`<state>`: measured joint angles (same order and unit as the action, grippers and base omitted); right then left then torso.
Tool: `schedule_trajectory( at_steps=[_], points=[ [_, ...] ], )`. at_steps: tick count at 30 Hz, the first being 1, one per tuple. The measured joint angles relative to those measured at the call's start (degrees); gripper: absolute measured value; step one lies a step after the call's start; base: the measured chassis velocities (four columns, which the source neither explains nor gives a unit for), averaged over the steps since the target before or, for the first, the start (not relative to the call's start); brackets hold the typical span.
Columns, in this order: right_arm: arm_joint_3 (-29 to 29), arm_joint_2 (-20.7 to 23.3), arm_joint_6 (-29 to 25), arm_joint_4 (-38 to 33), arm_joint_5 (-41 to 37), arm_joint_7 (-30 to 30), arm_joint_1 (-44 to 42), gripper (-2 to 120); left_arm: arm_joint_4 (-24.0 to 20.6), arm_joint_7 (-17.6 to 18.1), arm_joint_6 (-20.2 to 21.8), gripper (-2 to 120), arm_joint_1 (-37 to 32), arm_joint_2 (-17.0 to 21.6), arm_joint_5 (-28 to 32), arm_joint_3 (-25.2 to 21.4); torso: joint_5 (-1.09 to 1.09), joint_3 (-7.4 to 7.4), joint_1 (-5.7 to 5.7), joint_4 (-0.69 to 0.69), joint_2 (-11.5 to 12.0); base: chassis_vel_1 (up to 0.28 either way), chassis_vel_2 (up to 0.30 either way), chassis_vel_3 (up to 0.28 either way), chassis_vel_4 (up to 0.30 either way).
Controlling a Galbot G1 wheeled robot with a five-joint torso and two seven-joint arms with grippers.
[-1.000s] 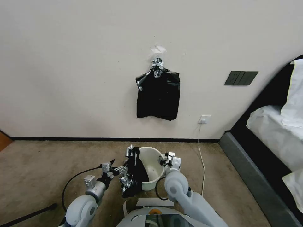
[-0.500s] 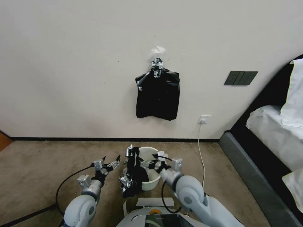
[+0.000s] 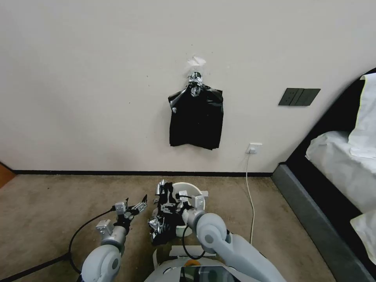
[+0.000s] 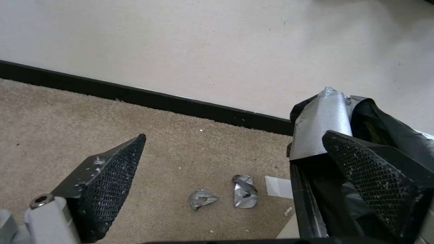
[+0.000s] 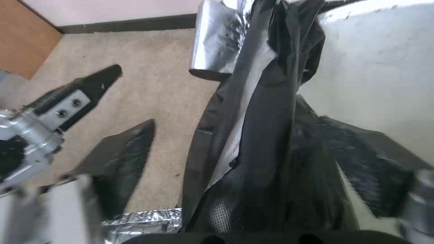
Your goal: Place a trash bag onto the trash bin.
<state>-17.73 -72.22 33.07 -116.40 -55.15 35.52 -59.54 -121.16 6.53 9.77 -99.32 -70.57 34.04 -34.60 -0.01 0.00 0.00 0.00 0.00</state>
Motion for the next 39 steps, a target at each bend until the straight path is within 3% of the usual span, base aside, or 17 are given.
schedule_trajectory(
  at_steps=[2, 4, 7, 11, 13, 21, 23, 25, 33, 39],
  points=[
    [-0.2, -0.4, -0.1, 0.4, 0.3, 0.1, 0.0, 75, 0.0, -0.1, 0.0, 100, 0.1, 0.1, -0.1, 0.1, 0.0, 0.0, 0.0, 0.0, 0.0, 0.0, 0.0, 0.0, 0.0],
    [-0.3, -0.5, -0.1, 0.5, 0.4, 0.1, 0.0, 73, 0.0, -0.1, 0.0, 100, 0.1, 0.1, -0.1, 0.1, 0.0, 0.0, 0.0, 0.0, 0.0, 0.0, 0.0, 0.0, 0.0],
    [-0.3, -0.6, -0.3, 0.8, 0.7, 0.2, 0.0, 56, 0.1, -0.3, 0.1, 100, 0.0, 0.3, -0.2, 0.2, 0.0, 0.0, 0.0, 0.0, 0.0, 0.0, 0.0, 0.0, 0.0],
    [-0.3, -0.6, -0.6, 0.8, 0.9, 0.2, -0.1, 46, 0.1, -0.3, 0.3, 100, 0.0, 0.4, -0.2, 0.2, 0.0, 0.0, 0.0, 0.0, 0.0, 0.0, 0.0, 0.0, 0.0],
    [-0.4, -0.8, -0.9, 0.9, 1.2, 0.2, -0.3, 34, 0.1, -0.6, 1.1, 100, -0.2, 0.6, -0.2, 0.2, 0.0, 0.0, 0.0, 0.0, 0.0, 0.0, 0.0, 0.0, 0.0],
    [-0.6, -0.9, -1.4, 1.2, 1.8, 0.2, -0.4, 10, -0.5, -6.0, 4.8, 96, -0.9, 1.8, 0.2, -0.4, 0.01, 0.0, 0.0, 0.0, 0.0, 0.0, 0.0, 0.0, 0.0],
    [-0.6, -0.7, -1.5, 1.2, 1.8, 0.2, -0.2, 0, -0.8, -7.6, 8.1, 94, -0.3, 2.6, 1.8, -0.5, 0.0, 0.0, 0.0, -0.01, 0.0, 0.0, 0.0, 0.0, 0.0],
    [-0.7, -0.7, -1.5, 1.0, 1.9, 0.3, -0.1, 0, -0.7, -7.9, 11.2, 93, 1.0, 3.4, 4.0, -0.3, 0.01, 0.0, 0.0, -0.01, 0.0, 0.0, 0.0, 0.0, 0.0],
    [-0.7, -0.4, -1.5, -0.1, 2.1, 0.8, 0.0, 0, 1.4, -8.2, 17.1, 93, 4.9, 4.8, 9.0, 1.6, 0.0, 0.0, 0.0, 0.0, 0.0, 0.0, 0.0, 0.0, 0.0],
    [-0.8, 0.2, -1.5, -0.5, 2.0, 1.2, 0.1, 0, 3.4, -8.4, 18.8, 93, 7.6, 5.0, 9.8, 3.7, 0.01, 0.0, 0.0, 0.0, 0.0, 0.0, 0.0, 0.0, 0.0]
  ],
)
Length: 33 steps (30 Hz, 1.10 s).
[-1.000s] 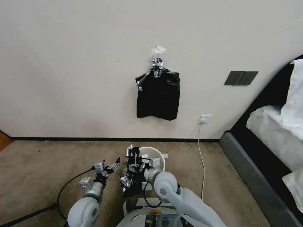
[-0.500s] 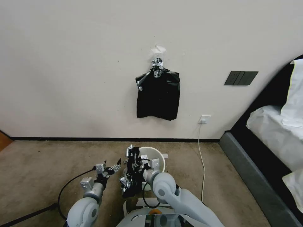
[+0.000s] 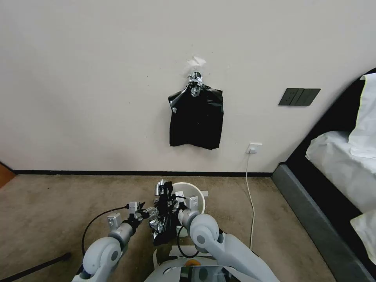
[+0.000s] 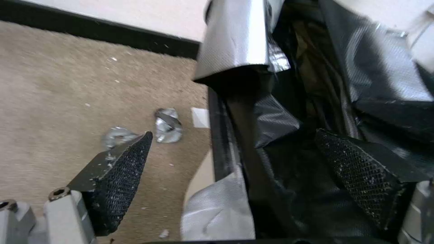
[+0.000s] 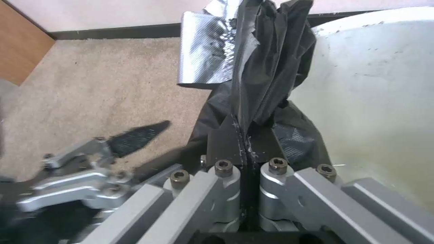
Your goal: Place a trash bag onto the trash bin.
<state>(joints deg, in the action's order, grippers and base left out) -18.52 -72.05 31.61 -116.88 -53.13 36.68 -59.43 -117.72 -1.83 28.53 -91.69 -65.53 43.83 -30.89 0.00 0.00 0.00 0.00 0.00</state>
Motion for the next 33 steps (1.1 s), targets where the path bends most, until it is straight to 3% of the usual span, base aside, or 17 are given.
schedule_trajectory(
  at_steps=[12, 15, 20, 28, 33],
  points=[
    [0.2, 0.9, 0.0, -0.6, -0.1, 0.3, -0.2, 0, 5.6, -0.4, 1.9, 76, 5.0, 0.3, -0.1, 4.1, 0.0, 0.0, 0.0, 0.0, 0.0, 0.0, 0.0, 0.0, 0.0],
    [0.2, 0.9, 0.0, -0.6, 0.0, 0.3, -0.4, 0, 6.6, -1.0, 2.3, 61, 5.9, 0.0, -0.2, 5.1, 0.01, -0.01, 0.0, 0.0, 0.0, 0.0, 0.0, 0.0, 0.0],
    [0.3, 0.9, 0.0, -0.7, 0.1, 0.3, -0.4, 0, 6.9, -1.2, 2.4, 48, 5.9, -0.1, -0.2, 5.4, 0.03, -0.02, 0.0, -0.02, 0.0, 0.0, 0.0, 0.0, 0.0],
    [0.4, 1.1, -0.2, -0.8, 0.7, 0.2, -0.6, 0, 7.2, -0.5, 1.7, 13, 6.0, -0.4, -0.6, 5.0, 0.01, -0.01, 0.0, 0.0, 0.0, 0.0, 0.0, 0.0, 0.0],
    [0.3, 1.0, -0.2, -0.9, 0.8, 0.2, -0.7, 0, 7.1, 0.3, 1.2, 4, 5.9, -0.6, -1.0, 4.9, 0.01, 0.0, 0.0, 0.0, 0.0, 0.0, 0.0, 0.0, 0.0]
  ],
)
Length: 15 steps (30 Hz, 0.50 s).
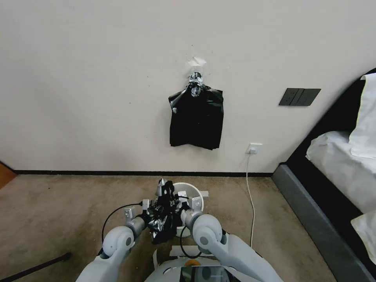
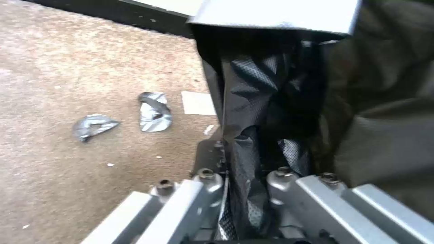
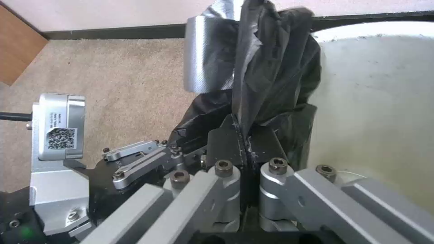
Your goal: Place a trash bag onto the trash bin.
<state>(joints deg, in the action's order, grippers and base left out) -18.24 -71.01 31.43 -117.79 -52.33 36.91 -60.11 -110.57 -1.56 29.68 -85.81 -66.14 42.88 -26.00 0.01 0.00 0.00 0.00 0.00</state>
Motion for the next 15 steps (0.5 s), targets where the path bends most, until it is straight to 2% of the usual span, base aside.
schedule_trajectory(
  at_steps=[8, 11, 12, 15],
  points=[
    [-0.4, -0.3, 0.0, -0.3, 0.3, 0.0, 0.0, 0, -0.4, 0.3, -2.6, 3, -0.9, -0.1, -2.9, -0.6, -0.04, 0.0, 0.0, 0.01, 0.0, 0.0, 0.0, 0.0, 0.0],
    [-1.1, -0.4, -0.8, -0.7, 0.6, -0.4, 0.4, 0, -0.8, -0.3, -7.6, 2, -2.1, -0.3, -7.2, -0.8, -0.04, 0.01, 0.0, 0.02, 0.0, 0.0, 0.0, 0.0, 0.0],
    [-1.1, -0.4, -0.8, -0.7, 0.6, -0.4, 0.4, 0, -0.8, -0.3, -7.6, 2, -2.1, -0.3, -7.2, -0.8, -0.04, 0.01, 0.0, 0.02, 0.0, 0.0, 0.0, 0.0, 0.0],
    [-1.7, -0.5, -2.5, -0.6, 1.5, -2.0, 1.9, 0, -1.1, -2.8, -12.8, 2, -3.4, -0.5, -10.3, -1.3, -0.03, 0.01, 0.0, 0.01, 0.0, 0.0, 0.0, 0.0, 0.0]
  ],
)
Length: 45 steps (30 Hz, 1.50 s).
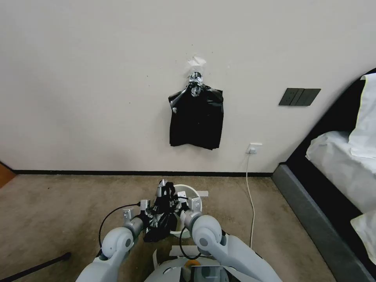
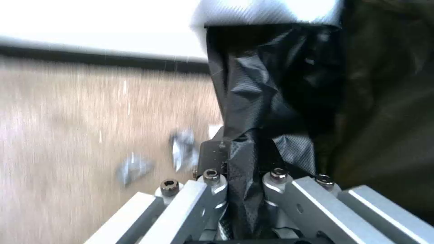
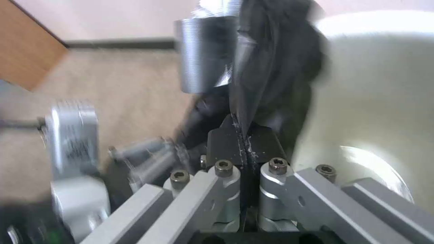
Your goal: Place a trash bag onto the trash bin.
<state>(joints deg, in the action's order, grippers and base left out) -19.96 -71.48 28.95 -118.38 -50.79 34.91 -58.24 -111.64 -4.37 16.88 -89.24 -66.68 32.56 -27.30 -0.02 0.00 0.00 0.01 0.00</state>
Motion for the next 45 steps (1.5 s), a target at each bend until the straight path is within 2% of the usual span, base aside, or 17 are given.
schedule_trajectory(
  at_steps=[1, 4, 8, 17, 20, 22, 23, 24, 29, 33, 34, 35, 36, 39, 41, 45],
  points=[
    [0.0, 0.0, 0.0, 0.0, 0.0, 0.0, 0.0, 0, 0.0, 0.0, 0.0, 2, 0.0, 0.0, 0.0, 0.0, 0.0, 0.0, 0.0, 0.0, 0.0, 0.0, 0.0, 0.0, 0.0],
    [0.0, -0.4, -1.1, 1.3, -1.8, 0.6, 4.1, 0, -0.3, -2.9, -4.7, 2, -2.1, -0.3, -1.6, -1.4, 0.01, 0.0, 0.0, -0.01, 0.0, 0.0, 0.0, 0.0, 0.0],
    [0.9, 0.3, -1.3, 1.6, -3.6, 1.5, 6.8, 0, -0.3, -3.9, -7.4, 2, -3.1, -0.5, -1.9, -2.3, 0.02, 0.0, 0.01, -0.02, 0.0, 0.0, 0.0, 0.0, 0.0],
    [4.0, 3.6, -1.6, 1.2, -5.7, 1.9, 9.1, 0, 0.1, -6.0, -9.9, 2, -3.9, -1.1, -1.2, -3.2, 0.02, 0.0, 0.0, -0.01, 0.0, 0.0, 0.0, 0.0, 0.0],
    [5.0, 5.3, -1.7, 1.1, -6.0, 1.9, 9.1, 0, 0.6, -7.8, -11.5, 2, -3.8, -1.3, 0.3, -3.4, 0.02, 0.0, 0.0, 0.0, 0.0, 0.0, 0.0, 0.0, 0.0],
    [6.0, 7.3, -1.7, 0.8, -6.4, 1.8, 8.9, 0, 1.7, -11.1, -13.7, 2, -3.7, -1.4, 1.5, -4.0, 0.03, 0.0, 0.0, 0.0, 0.0, 0.0, 0.0, 0.0, 0.0],
    [6.0, 7.3, -1.7, 0.8, -6.4, 1.8, 8.9, 0, 1.7, -11.1, -13.7, 2, -3.7, -1.4, 1.5, -4.0, 0.03, 0.0, 0.0, 0.0, 0.0, 0.0, 0.0, 0.0, 0.0],
    [6.4, 8.5, -1.7, 0.6, -6.6, 1.8, 8.7, 0, 2.5, -12.8, -15.0, 2, -3.5, -1.4, 2.0, -4.3, 0.02, 0.0, 0.0, 0.0, 0.0, 0.0, 0.0, 0.0, 0.0],
    [8.0, 11.8, -1.7, -1.0, -7.5, 1.8, 7.5, 0, 4.0, -15.4, -17.5, 2, -3.1, -1.6, 4.3, -5.3, 0.03, 0.0, 0.0, -0.01, 0.0, 0.0, 0.0, 0.0, 0.0],
    [9.3, 14.3, -1.5, -2.2, -7.8, 1.6, 6.0, 0, 5.4, -17.6, -19.4, 2, -2.8, -1.7, 6.9, -5.8, 0.04, 0.0, 0.0, -0.01, 0.0, 0.0, 0.0, 0.0, 0.0],
    [9.9, 15.6, -1.3, -2.9, -7.8, 1.3, 4.8, 0, 5.7, -18.2, -19.8, 2, -2.7, -1.8, 9.9, -5.8, 0.03, 0.0, 0.0, -0.01, 0.0, 0.0, 0.0, 0.0, 0.0],
    [9.9, 15.6, -1.3, -2.9, -7.8, 1.3, 4.8, 0, 5.7, -18.2, -19.8, 2, -2.7, -1.8, 9.9, -5.8, 0.03, 0.0, 0.0, -0.01, 0.0, 0.0, 0.0, 0.0, 0.0],
    [10.5, 16.5, -1.0, -3.6, -7.7, 0.9, 3.5, 0, 5.7, -18.3, -19.7, 2, -2.5, -1.9, 14.0, -5.8, 0.03, 0.0, 0.0, -0.01, 0.0, 0.0, 0.0, 0.0, 0.0],
    [11.0, 17.2, -0.8, -4.3, -7.5, 0.6, 2.2, 0, 5.5, -18.2, -19.4, 2, -2.3, -2.1, 17.0, -5.8, 0.03, -0.01, 0.0, 0.0, 0.0, 0.0, 0.0, 0.0, 0.0],
    [11.9, 18.0, -0.6, -6.1, -6.0, -0.6, -1.0, 0, 4.6, -17.5, -18.1, 2, -1.9, -2.3, 21.2, -5.8, 0.03, -0.01, 0.0, 0.0, 0.0, 0.0, 0.0, 0.0, 0.0],
    [12.7, 18.0, -0.6, -7.3, -4.6, -1.6, -3.3, 0, 3.7, -16.7, -17.2, 2, -2.0, -2.3, 24.1, -5.7, 0.02, -0.01, 0.0, -0.01, 0.0, 0.0, 0.0, 0.0, 0.0]
  ],
)
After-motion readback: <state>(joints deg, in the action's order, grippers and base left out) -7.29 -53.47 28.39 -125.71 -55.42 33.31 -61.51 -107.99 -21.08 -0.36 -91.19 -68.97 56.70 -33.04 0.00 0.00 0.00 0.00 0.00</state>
